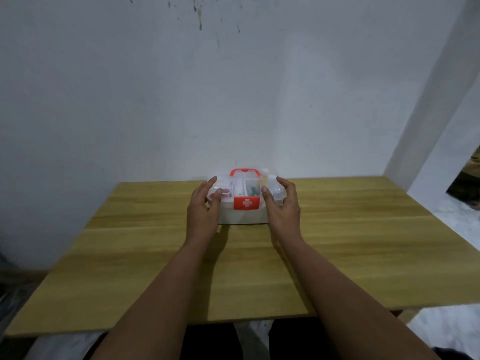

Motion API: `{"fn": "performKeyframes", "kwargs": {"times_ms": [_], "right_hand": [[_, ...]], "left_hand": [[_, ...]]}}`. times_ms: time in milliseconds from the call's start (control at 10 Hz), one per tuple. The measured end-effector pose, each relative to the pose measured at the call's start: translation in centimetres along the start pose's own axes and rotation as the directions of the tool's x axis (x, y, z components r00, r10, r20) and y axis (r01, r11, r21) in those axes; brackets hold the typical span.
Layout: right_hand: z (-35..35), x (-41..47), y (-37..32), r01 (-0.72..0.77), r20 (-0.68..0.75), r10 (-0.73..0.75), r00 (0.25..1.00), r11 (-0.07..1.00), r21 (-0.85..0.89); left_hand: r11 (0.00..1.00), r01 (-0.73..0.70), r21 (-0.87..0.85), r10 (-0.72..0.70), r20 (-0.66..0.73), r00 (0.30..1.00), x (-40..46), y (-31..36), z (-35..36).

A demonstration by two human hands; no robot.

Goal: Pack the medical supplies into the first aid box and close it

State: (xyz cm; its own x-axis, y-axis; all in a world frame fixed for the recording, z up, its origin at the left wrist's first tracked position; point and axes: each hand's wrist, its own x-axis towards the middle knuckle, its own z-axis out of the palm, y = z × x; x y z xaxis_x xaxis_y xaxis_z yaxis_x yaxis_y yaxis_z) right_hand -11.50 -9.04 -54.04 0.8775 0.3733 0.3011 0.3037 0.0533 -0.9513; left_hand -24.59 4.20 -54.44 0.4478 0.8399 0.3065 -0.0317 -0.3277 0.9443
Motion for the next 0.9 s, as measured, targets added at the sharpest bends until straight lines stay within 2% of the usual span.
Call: {"fn": "performKeyframes", "kwargs": {"times_ms": [300,600,700,800,900], "right_hand": [[2.7,6.5,1.5,-0.072,-0.025,0.073,0.997,0.997,0.013],[3.7,9.1,2.9,-0.084,-0.017,0.084,0.996,0.996,0.029],[3.2,9.0,1.8,-0.096,0.023,0.097,0.995,0.995,-0.028],[2.2,9.2,0.2,-0.11,0.088,0.12,0.989,0.988,-0.111],[1.4,8.6,-1.9,-0.129,0.092,0.145,0.985,0.978,-0.162]], "left_hand": [[0.999,0.024,0.021,-0.024,-0.007,1.0,6.8,-1.7,3.0],[0.995,-0.046,0.085,0.044,0.026,0.999,9.2,-3.4,3.7],[0.994,0.005,0.109,-0.013,0.068,0.998,9.5,-2.2,3.1],[0.975,0.063,0.212,-0.089,0.115,0.989,10.0,0.0,2.3],[0.942,0.039,0.334,-0.077,0.101,0.992,9.8,3.4,1.8]]}}
